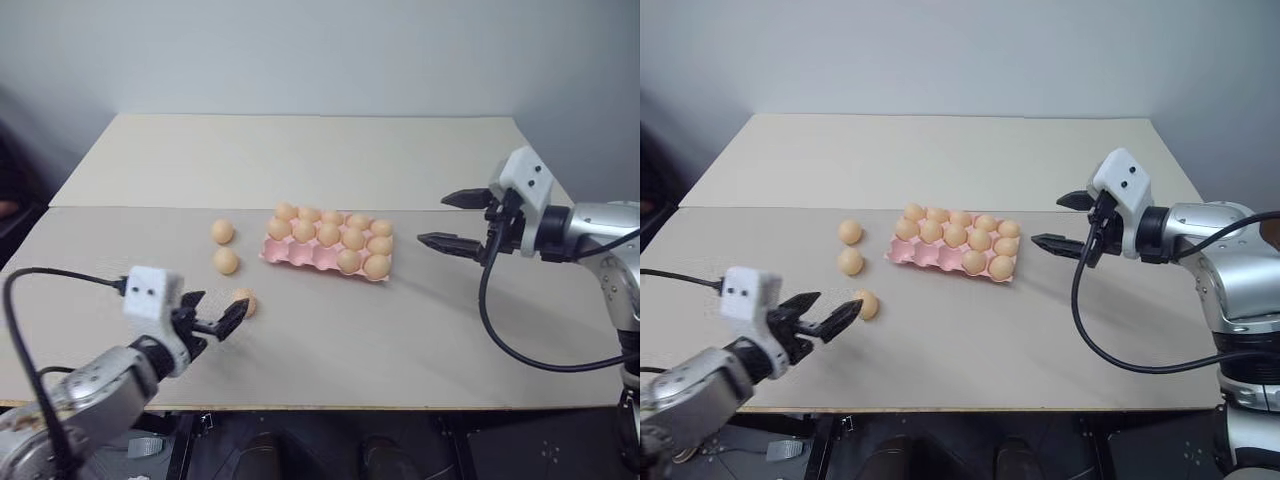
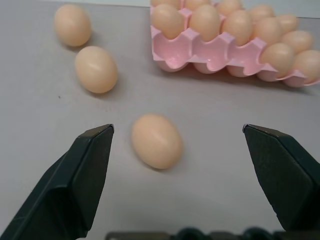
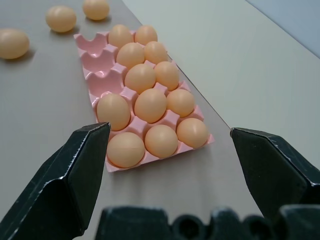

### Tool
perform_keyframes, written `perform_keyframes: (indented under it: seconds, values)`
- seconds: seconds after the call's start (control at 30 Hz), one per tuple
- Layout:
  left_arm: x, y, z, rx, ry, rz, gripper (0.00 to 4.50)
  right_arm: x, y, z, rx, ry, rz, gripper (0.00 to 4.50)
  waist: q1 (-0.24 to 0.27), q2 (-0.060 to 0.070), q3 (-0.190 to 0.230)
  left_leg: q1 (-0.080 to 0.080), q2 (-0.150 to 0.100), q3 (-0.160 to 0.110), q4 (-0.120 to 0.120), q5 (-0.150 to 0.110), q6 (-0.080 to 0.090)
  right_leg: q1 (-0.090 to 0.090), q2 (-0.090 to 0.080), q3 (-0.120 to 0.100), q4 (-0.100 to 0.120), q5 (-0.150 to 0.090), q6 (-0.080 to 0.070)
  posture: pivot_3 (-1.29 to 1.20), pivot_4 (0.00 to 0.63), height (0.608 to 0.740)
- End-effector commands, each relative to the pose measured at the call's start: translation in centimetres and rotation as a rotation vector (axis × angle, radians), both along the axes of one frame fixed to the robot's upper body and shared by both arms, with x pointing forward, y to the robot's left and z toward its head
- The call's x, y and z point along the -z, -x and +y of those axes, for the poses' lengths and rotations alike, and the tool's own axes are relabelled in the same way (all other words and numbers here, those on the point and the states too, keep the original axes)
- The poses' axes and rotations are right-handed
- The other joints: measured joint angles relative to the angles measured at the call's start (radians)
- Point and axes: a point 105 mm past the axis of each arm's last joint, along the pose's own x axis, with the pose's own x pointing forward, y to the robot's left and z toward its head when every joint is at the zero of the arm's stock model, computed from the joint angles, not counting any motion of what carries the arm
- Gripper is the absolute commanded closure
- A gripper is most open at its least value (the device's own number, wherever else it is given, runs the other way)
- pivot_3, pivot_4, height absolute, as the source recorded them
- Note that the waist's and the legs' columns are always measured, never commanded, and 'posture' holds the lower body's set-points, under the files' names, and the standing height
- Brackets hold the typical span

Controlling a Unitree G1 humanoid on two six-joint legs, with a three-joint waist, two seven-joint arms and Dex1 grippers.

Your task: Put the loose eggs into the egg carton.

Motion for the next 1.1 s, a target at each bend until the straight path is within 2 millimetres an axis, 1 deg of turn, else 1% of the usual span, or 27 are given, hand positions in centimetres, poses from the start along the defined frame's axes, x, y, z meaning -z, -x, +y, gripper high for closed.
perform_keyframes:
  seconds: [0.03,0.2,0.27,0.37,0.47,0.53,0.77,0.9,1.03,1.1]
  values:
    - [0.3,-0.8,-0.7,-0.119,-0.050,0.009,0.00,-1.2,0.3,0.5,-0.022,0.009,-0.048,0.03,0.003,0.000,0.000,0.000,0.000,0.000,0.000,0.000,0.000,0.000,0.000,0.000,0.000,0.000,0.000,0.00,0.150,0.740]
    - [1.2,-2.2,-1.5,-0.240,-0.081,0.048,0.00,-1.2,0.4,0.3,-0.013,0.017,-0.047,0.03,0.006,0.000,0.000,0.000,-0.001,0.000,0.000,0.001,-0.002,0.000,0.000,0.000,0.000,0.000,0.000,0.00,0.150,0.740]
    - [1.1,-3.0,-1.4,-0.276,-0.079,0.056,0.00,-1.1,0.5,0.0,-0.006,0.021,-0.043,0.03,0.010,0.000,0.000,0.000,-0.001,0.000,0.000,0.001,-0.002,0.000,0.000,0.000,0.000,0.000,0.000,0.00,0.150,0.740]
    - [1.1,-3.6,-0.9,-0.330,-0.072,0.069,0.00,-1.0,0.6,-0.1,-0.003,0.033,-0.037,0.03,0.014,0.000,0.000,0.000,-0.001,0.000,0.000,0.002,-0.002,0.000,0.000,-0.001,0.000,0.000,0.000,0.00,0.150,0.740]
    - [1.4,-3.7,-1.0,-0.331,-0.056,0.089,0.00,-1.2,0.7,-0.2,0.001,0.033,-0.035,0.03,0.014,0.000,0.000,-0.001,-0.001,0.000,0.000,0.002,-0.003,0.000,0.000,0.000,-0.001,0.000,0.000,0.00,0.150,0.740]
    - [1.7,-4.0,-1.4,-0.321,-0.042,0.106,0.00,-1.2,0.8,-0.2,-0.001,0.033,-0.030,0.03,0.016,0.000,0.000,-0.001,-0.001,0.000,0.000,0.003,-0.005,0.000,0.000,-0.001,-0.001,0.000,0.000,0.00,0.150,0.740]
    - [2.5,-5.3,-2.2,-0.319,0.002,0.151,0.00,-1.4,0.8,-0.3,0.010,0.039,-0.032,0.03,0.017,-0.001,0.000,-0.001,-0.002,-0.001,0.001,0.002,-0.003,0.001,0.000,-0.001,-0.001,0.000,0.000,0.00,0.150,0.740]
    - [3.2,-5.5,-2.4,-0.329,0.010,0.190,0.00,-1.3,1.2,-0.4,0.012,0.040,-0.026,0.03,0.017,-0.001,0.000,-0.002,-0.002,-0.001,0.000,0.004,-0.007,0.000,0.000,-0.001,-0.002,0.000,0.000,0.00,0.150,0.740]
    - [3.7,-5.6,-2.8,-0.313,0.022,0.206,0.00,-1.3,1.3,-0.5,0.021,0.040,-0.026,0.03,0.017,-0.001,0.000,-0.001,-0.002,-0.001,0.000,0.004,-0.006,0.000,0.000,-0.002,-0.002,0.000,0.000,0.00,0.150,0.740]
    - [3.7,-5.9,-2.8,-0.310,0.015,0.201,0.38,-1.3,1.3,-0.6,0.024,0.040,-0.025,0.00,0.016,-0.001,0.000,-0.001,-0.002,-0.001,0.000,0.002,-0.003,0.001,0.000,-0.001,-0.001,0.000,0.000,0.00,0.150,0.740]
